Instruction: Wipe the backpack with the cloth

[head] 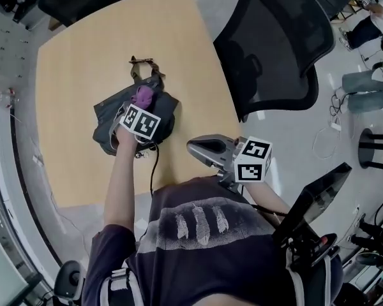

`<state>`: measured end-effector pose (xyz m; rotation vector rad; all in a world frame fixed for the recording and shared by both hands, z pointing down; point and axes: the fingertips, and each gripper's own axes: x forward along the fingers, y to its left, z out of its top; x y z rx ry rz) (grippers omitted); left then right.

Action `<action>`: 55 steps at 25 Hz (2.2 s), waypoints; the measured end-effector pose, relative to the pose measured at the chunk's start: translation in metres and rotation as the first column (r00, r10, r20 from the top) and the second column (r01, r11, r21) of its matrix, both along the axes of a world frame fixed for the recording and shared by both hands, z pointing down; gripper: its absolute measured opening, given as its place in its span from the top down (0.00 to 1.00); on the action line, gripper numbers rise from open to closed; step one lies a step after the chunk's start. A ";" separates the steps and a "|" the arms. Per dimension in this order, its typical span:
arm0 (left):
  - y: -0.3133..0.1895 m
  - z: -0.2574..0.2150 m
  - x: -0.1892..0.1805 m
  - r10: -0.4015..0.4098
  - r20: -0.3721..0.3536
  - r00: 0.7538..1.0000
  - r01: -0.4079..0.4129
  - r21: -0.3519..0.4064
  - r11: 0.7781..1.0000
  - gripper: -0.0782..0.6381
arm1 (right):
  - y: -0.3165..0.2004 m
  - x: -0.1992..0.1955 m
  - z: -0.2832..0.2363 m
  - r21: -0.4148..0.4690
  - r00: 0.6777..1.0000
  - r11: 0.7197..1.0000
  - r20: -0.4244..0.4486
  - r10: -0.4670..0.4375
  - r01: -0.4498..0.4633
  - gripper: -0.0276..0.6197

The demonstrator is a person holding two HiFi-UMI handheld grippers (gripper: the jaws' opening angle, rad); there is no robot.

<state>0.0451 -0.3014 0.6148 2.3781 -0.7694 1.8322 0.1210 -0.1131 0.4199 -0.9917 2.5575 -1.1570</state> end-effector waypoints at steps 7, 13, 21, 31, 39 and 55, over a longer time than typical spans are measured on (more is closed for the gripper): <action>0.009 0.007 0.048 0.135 0.020 0.991 -0.136 0.021 0.991 0.73 | 0.000 0.013 0.020 -0.015 1.000 1.000 0.006 0.018 -0.018 0.95; 0.016 -0.033 0.046 -0.008 -0.164 0.986 0.021 0.078 0.997 0.73 | 0.000 0.018 0.012 -0.021 1.000 1.000 0.029 -0.009 0.010 0.95; -0.066 -0.036 -0.145 -0.401 -0.109 0.909 0.415 0.164 0.895 0.73 | -0.002 -0.010 0.010 -0.015 0.994 0.993 -0.001 -0.113 0.113 0.95; -0.093 0.034 -0.183 -0.409 0.004 0.912 0.408 0.063 0.911 0.73 | -0.022 -0.056 0.004 -0.016 0.983 0.985 -0.068 -0.170 0.169 0.95; -0.091 0.057 -0.127 -0.203 0.155 0.967 0.195 0.067 0.978 0.73 | -0.021 -0.038 0.011 -0.045 0.991 0.994 -0.081 -0.106 0.103 0.95; -0.081 0.046 -0.019 0.097 0.188 0.977 -0.113 0.077 0.991 0.73 | -0.017 -0.019 0.013 -0.062 0.996 0.998 -0.086 -0.025 0.019 0.95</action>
